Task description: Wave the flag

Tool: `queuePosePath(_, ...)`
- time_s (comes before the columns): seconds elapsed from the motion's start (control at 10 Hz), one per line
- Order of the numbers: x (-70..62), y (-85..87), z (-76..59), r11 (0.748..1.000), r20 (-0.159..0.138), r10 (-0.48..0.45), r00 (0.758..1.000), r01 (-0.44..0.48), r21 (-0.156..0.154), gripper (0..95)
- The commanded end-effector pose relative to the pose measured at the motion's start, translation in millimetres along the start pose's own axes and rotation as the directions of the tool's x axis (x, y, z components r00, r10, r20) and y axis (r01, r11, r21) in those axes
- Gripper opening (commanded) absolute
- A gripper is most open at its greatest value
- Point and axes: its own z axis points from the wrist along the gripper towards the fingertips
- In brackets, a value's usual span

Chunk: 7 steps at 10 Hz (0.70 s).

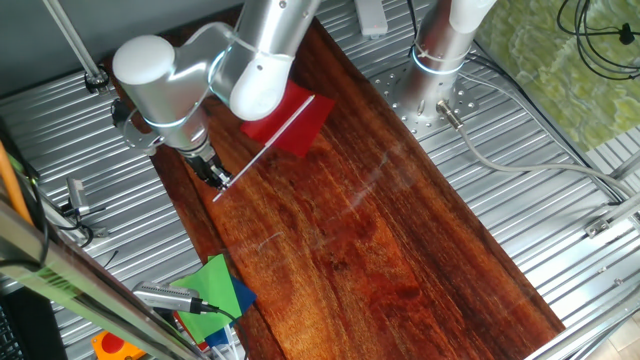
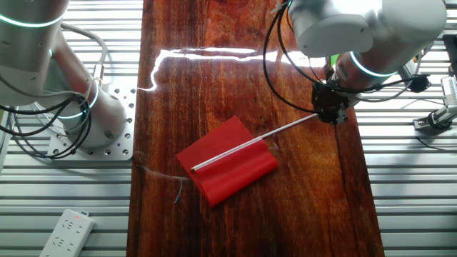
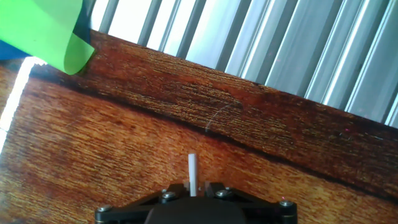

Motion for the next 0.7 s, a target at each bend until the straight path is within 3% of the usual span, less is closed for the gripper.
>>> queuePosePath(0.1, 0.0, -0.2, -4.0, 1.000, 0.000, -0.002, 1.000, 0.002, -0.004, 38.0)
queuePosePath(0.2, -0.5, -1.7, -18.7, 1.000, -0.007, -0.009, 1.000, 0.009, -0.011, 19.0)
queuePosePath(0.3, 0.7, -2.1, -34.3, 1.000, -0.014, -0.006, 1.000, 0.006, -0.018, 19.0)
queuePosePath(0.4, 1.2, -1.7, -47.9, 1.000, -0.020, 0.005, 1.000, -0.006, -0.022, 0.0)
queuePosePath(0.6, 2.7, 2.1, -81.5, 0.999, -0.031, 0.030, 0.999, -0.031, -0.037, 0.0)
queuePosePath(0.7, 3.6, 4.0, -90.8, 0.999, -0.029, 0.033, 0.999, -0.034, -0.042, 0.0)
